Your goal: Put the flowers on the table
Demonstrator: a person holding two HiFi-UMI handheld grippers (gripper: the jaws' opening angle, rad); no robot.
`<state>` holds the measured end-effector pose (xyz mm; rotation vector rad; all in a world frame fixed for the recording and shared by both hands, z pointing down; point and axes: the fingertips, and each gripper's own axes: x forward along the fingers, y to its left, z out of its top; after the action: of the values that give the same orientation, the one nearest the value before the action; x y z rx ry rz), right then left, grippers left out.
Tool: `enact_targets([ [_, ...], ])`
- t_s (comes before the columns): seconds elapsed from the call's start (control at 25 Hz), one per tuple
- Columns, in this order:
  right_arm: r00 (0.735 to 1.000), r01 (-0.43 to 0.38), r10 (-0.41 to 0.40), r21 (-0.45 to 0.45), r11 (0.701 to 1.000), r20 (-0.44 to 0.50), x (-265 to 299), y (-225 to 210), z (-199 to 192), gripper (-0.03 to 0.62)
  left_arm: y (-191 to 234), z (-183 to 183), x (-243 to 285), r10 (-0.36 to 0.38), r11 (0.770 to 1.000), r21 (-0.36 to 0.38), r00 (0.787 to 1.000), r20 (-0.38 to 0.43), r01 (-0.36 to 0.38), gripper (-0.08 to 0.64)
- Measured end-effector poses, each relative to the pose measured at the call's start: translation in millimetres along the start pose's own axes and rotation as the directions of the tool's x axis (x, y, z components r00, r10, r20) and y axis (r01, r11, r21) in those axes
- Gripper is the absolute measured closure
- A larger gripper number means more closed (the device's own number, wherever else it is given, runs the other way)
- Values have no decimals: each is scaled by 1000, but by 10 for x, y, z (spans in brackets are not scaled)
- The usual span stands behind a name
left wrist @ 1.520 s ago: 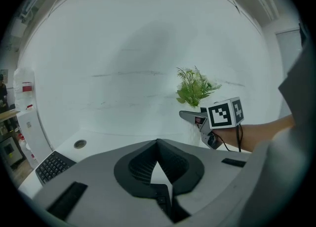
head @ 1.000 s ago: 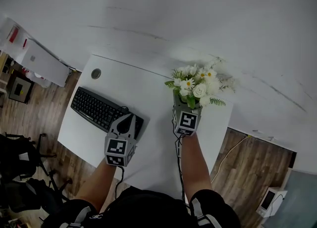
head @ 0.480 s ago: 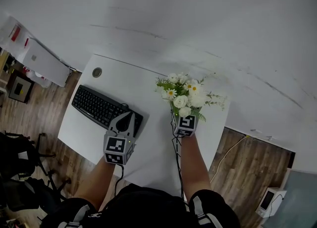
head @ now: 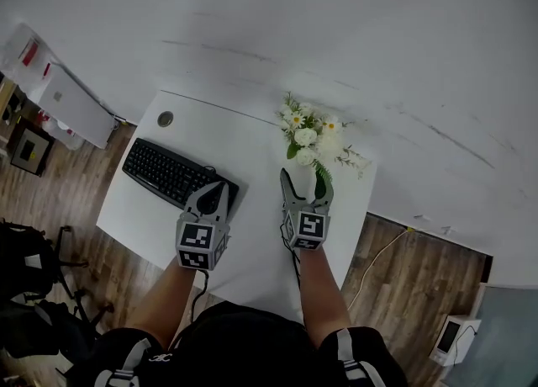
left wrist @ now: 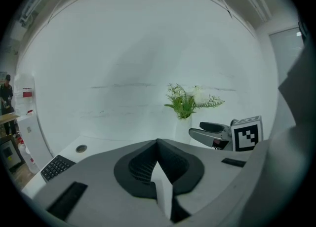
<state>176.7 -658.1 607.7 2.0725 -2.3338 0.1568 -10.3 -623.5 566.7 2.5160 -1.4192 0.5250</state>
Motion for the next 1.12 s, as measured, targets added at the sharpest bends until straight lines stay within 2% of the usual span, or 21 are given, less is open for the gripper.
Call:
enact_targets([
  [0.16,1000,20,-20,4,1000,-7,-451,60,169,362,-169,149,-245,-14,1000,-6,999,45,14,558],
  [0.24,1000,26,-26,-5,1000,7,-669,120,323,496,-233,245,-375,-17,1000,-10,997,76,18,558],
  [0.28,1000,24,-24,-7,1000,19,-792,156,409,512,-271,289,-452,-17,1000,-14,995,94,19,558],
  [0.36,999,25,-25,-13,1000,40,-1054,244,576,591,-343,348,-638,-18,999,-26,992,126,22,558],
  [0.48,997,56,-54,-37,998,50,-1397,395,790,592,-400,394,-935,-26,999,-37,986,164,32,558],
  [0.64,997,68,-67,-20,998,46,-1774,484,1034,594,-558,447,-1208,-48,998,-24,980,196,53,558],
  [0.84,995,90,-91,32,995,29,-2128,540,1204,594,-740,394,-1472,-89,996,-11,974,210,94,558],
  [1.12,993,114,-114,16,993,40,-2420,606,1363,594,-900,345,-1650,-136,990,-5,969,205,140,558],
])
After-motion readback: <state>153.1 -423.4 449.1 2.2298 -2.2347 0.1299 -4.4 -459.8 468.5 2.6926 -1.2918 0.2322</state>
